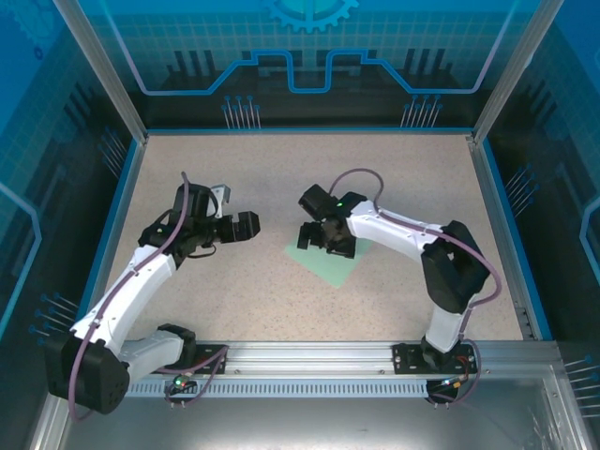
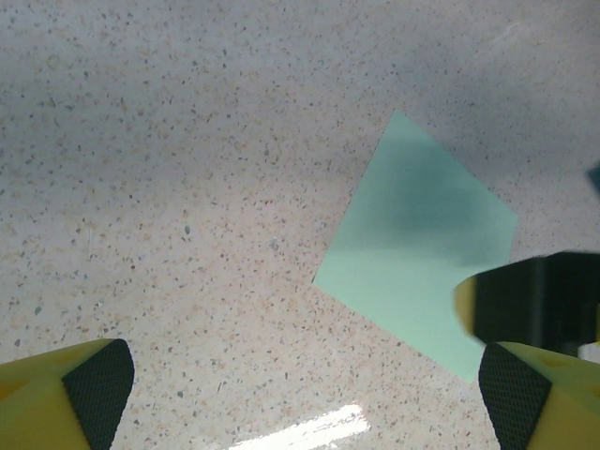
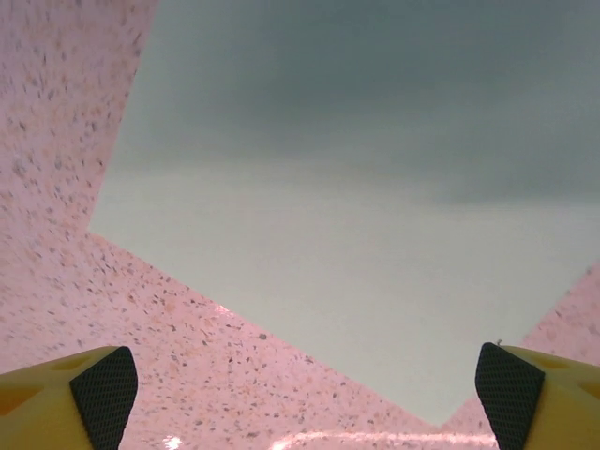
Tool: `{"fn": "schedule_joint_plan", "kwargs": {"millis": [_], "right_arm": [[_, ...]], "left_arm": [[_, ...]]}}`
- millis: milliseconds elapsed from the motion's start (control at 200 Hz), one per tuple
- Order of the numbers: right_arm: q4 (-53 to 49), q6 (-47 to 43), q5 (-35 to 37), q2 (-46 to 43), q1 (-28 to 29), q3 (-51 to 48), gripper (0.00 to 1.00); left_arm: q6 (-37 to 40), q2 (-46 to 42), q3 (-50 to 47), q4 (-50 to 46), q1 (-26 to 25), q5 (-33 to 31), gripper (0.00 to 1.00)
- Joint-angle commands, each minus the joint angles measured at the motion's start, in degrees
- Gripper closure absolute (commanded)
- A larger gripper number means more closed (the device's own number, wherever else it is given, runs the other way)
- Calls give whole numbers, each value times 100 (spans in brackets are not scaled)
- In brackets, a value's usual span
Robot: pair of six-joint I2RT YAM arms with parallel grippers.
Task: Fold a paper plane with a square sheet of paper (pick it up from the middle)
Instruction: Move the square sheet of paper to the center of the table.
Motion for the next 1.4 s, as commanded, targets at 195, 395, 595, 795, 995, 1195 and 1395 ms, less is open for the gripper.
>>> {"fn": "schedule_joint_plan", "kwargs": {"millis": [195,395,595,795,995,1195,1395], "right_arm": [[-423,2042,129,693,0,542,2],[-187,2246,72,1209,-3,669,3],[-338,2075,143,1572,-3,813,3],[-422,1246,80,1878,-19,725,3],[-782,-179,154,1919,-3,621,2],[-940,-1330,264,1591,-154,-116,2],[-1090,-2602,758,870,-125,-480,2]], "left_arm": [[108,75,43,-132,20,119,1],[164,96,57,-182,47,145,1],[181,88,31,-176,49,147,1],[222,-21,4,-204,50,51,1],[252,-10,6,-239,61,40,1],[226,0,-32,-197,55,67,1],[191,0,-50,-206,55,53,1]]}}
